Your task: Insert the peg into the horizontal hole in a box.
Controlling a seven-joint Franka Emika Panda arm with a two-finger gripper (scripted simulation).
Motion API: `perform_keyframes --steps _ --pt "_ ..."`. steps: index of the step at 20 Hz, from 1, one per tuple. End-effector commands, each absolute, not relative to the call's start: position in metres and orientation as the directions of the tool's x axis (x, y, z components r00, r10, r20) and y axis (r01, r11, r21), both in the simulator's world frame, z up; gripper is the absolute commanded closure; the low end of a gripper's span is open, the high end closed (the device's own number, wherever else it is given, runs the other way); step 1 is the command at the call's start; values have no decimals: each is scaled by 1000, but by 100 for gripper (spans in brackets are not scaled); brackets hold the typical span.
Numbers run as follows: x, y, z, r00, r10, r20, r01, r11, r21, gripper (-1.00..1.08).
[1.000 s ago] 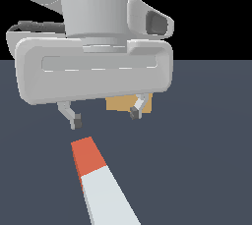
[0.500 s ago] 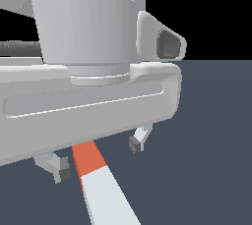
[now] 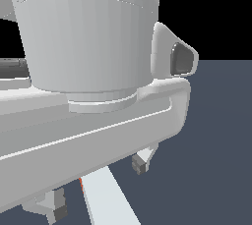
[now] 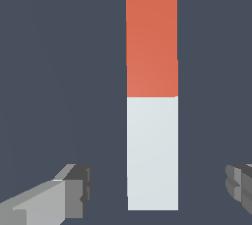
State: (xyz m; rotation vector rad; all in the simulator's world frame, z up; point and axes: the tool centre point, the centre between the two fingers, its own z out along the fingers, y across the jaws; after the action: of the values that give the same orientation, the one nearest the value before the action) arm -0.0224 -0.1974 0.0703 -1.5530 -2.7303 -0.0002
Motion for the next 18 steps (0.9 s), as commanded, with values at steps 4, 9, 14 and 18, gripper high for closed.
perform_keyframes --steps 4,9,14,18 --pt "-22 -198 69 -513 858 0 858 513 0 -92" --pt "-22 -198 54 -514 858 0 858 514 0 -92" --pt "-22 -198 29 -516 857 0 857 516 0 -92" --pt "-21 -198 20 -517 856 0 856 517 0 -92"
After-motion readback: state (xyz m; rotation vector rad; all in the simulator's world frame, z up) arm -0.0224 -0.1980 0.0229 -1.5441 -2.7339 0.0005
